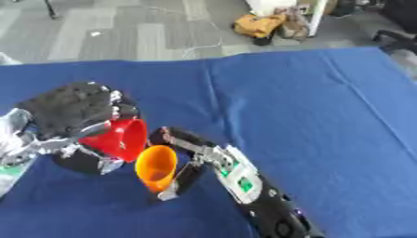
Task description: Pour the contents of one cup into another cup.
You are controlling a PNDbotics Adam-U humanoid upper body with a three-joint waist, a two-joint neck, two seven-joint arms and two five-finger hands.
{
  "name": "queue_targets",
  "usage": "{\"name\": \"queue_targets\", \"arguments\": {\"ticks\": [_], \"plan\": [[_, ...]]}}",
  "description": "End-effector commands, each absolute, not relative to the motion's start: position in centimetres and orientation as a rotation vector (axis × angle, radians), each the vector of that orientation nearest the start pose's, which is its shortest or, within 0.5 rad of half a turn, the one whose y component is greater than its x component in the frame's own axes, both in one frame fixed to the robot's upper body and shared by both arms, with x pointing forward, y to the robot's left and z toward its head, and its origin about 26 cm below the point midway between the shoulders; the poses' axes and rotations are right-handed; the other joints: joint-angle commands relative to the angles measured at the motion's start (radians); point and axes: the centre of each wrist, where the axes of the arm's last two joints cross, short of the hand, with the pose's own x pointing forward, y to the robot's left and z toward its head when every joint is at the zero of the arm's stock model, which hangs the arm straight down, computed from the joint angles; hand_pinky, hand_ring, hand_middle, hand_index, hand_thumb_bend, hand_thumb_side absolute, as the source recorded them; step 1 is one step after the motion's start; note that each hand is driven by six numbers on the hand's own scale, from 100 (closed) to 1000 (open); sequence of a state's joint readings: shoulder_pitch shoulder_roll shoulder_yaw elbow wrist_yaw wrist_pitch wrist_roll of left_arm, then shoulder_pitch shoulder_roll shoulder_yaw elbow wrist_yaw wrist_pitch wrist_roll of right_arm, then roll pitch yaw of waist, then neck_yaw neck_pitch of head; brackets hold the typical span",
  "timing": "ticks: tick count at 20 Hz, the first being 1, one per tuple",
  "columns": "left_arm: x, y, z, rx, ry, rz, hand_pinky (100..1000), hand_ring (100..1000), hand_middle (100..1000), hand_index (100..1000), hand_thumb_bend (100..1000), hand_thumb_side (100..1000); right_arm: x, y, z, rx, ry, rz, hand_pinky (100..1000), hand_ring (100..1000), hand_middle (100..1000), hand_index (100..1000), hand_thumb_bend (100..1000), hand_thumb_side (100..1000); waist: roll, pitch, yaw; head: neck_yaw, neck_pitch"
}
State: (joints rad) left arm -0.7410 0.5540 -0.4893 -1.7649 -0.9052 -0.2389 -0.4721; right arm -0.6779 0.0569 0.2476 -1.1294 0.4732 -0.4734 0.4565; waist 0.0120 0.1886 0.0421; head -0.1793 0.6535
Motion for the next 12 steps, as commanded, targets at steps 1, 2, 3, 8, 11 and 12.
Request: {"name": "queue_targets", "arguments": {"ticks": [1, 2, 3, 8, 11, 12], "plan": [[34.49, 16.67, 24.94, -1.100, 1.994, 2.398, 100, 174, 194, 696, 100, 100, 40.70, -7.44, 9.24, 0.257, -2.023, 1.410, 545, 196, 311, 357, 634, 100, 0.004, -0.019, 0.001, -0.004, -0.010], [34.49, 16.63, 24.97, -1.101, 1.983, 2.401, 100, 173, 193, 696, 100, 100, 40.70, -7.44, 9.24, 0.257, -2.024, 1.410, 545, 196, 311, 357, 633, 100, 0.004, -0.019, 0.000, -0.004, -0.010], [34.49, 16.60, 24.99, -1.102, 1.975, 2.404, 100, 172, 193, 696, 100, 100, 40.70, -7.44, 9.24, 0.257, -2.024, 1.410, 545, 196, 311, 357, 633, 100, 0.004, -0.019, 0.000, -0.004, -0.010], [34.47, 16.53, 25.09, -1.106, 1.951, 2.412, 100, 170, 191, 696, 100, 100, 40.70, -7.45, 9.25, 0.257, -2.023, 1.409, 544, 195, 311, 357, 633, 100, 0.004, -0.019, -0.001, -0.005, -0.010], [34.38, 16.36, 25.33, -1.112, 1.913, 2.416, 100, 162, 185, 696, 100, 100, 40.69, -7.43, 9.24, 0.257, -2.023, 1.409, 542, 195, 310, 356, 632, 100, 0.005, -0.019, -0.001, -0.006, -0.011], [34.34, 16.30, 25.38, -1.112, 1.904, 2.417, 100, 160, 183, 696, 100, 100, 40.68, -7.43, 9.23, 0.257, -2.023, 1.409, 542, 195, 310, 356, 632, 100, 0.006, -0.019, -0.001, -0.006, -0.011]]}}
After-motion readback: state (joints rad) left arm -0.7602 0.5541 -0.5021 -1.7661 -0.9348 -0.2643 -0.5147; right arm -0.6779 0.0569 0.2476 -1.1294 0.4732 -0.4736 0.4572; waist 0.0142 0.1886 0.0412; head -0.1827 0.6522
